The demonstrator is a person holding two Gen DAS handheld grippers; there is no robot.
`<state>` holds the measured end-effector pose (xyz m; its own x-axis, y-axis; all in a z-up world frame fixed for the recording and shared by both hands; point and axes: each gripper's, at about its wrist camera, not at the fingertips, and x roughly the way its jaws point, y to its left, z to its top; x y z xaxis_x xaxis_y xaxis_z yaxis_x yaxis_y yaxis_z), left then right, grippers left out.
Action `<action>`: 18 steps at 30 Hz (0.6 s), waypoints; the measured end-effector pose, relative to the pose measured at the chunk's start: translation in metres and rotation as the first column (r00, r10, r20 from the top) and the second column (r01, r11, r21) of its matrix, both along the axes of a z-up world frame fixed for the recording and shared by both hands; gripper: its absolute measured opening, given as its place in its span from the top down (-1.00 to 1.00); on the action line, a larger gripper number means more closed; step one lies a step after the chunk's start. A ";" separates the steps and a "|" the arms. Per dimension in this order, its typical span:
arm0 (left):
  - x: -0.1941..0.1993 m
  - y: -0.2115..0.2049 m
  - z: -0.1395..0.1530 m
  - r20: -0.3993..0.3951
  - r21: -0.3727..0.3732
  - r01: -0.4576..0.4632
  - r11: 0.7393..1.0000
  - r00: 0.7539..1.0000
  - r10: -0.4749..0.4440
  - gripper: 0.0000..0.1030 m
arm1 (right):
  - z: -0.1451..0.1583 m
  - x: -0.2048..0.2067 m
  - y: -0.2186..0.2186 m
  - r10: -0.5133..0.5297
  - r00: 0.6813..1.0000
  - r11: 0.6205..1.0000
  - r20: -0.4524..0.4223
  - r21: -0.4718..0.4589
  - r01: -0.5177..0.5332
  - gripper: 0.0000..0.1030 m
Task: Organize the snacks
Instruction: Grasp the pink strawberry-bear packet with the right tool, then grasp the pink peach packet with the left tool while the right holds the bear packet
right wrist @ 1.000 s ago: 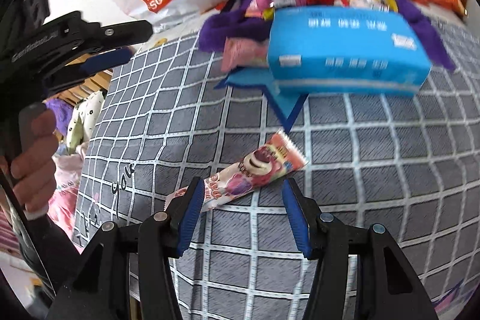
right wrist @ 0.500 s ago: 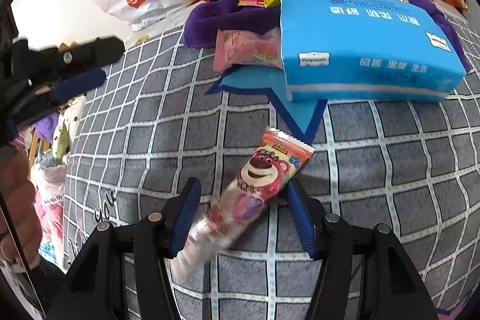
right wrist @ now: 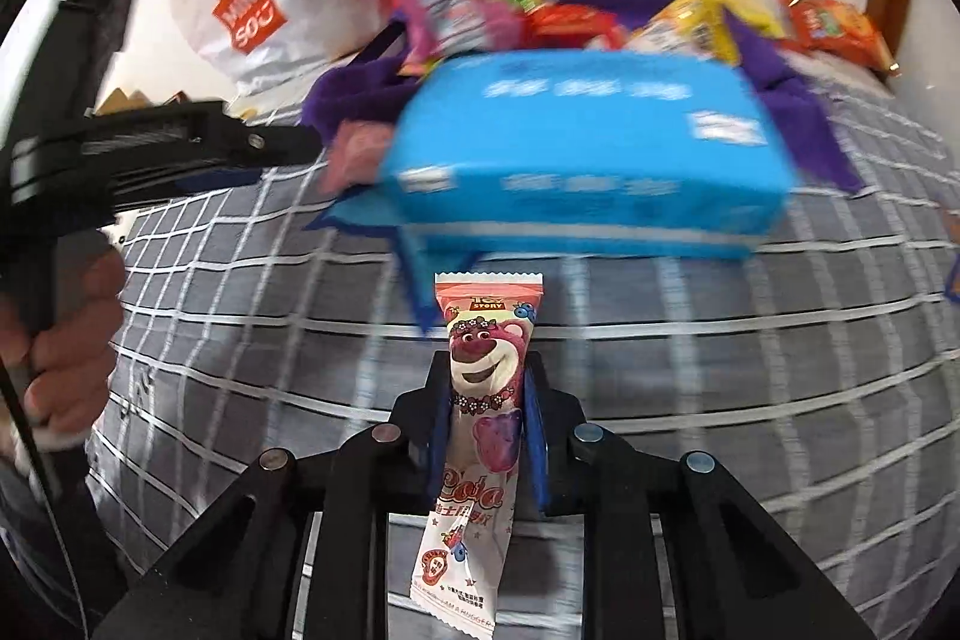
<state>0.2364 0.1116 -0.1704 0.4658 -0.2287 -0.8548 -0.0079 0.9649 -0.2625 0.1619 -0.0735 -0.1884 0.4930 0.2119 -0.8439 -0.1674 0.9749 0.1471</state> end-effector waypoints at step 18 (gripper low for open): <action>0.019 -0.030 -0.025 0.042 0.065 0.063 0.996 0.997 -0.066 0.07 | 0.003 0.001 -0.087 -0.140 0.989 0.989 0.042 -0.031 0.141 0.58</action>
